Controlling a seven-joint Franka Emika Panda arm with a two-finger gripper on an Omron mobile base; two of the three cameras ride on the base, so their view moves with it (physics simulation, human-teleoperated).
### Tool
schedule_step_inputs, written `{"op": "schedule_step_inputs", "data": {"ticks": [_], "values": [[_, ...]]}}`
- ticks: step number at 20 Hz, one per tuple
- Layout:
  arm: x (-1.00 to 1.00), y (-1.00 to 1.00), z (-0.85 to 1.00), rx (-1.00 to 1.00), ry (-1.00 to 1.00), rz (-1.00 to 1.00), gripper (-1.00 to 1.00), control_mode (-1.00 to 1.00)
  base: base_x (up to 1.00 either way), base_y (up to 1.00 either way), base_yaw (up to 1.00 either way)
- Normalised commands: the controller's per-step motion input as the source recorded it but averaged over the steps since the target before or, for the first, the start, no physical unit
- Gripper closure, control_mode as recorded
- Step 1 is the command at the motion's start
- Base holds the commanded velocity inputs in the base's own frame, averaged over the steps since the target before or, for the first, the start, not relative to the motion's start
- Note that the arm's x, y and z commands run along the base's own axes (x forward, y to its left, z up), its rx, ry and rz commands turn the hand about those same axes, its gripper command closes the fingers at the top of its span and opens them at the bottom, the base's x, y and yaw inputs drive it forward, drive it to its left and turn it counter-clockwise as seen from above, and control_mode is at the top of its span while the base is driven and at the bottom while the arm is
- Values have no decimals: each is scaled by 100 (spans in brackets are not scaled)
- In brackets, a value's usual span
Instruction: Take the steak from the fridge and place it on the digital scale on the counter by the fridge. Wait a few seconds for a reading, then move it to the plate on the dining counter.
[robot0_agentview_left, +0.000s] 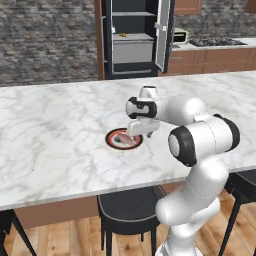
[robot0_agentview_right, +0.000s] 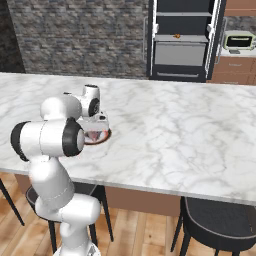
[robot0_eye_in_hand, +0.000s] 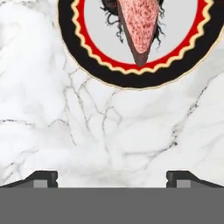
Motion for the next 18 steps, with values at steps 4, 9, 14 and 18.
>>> {"op": "schedule_step_inputs", "data": {"ticks": [4,9,14,18], "values": [[-100,-30,55,13,-5,-4,-100,-100,0,0,0],[-95,-17,85,4,0,-3,-100,-100,0,0,0],[-90,-10,100,0,1,-3,-100,-100,0,0,0],[-99,-10,99,0,3,0,-100,-100,0,0,0]]}}
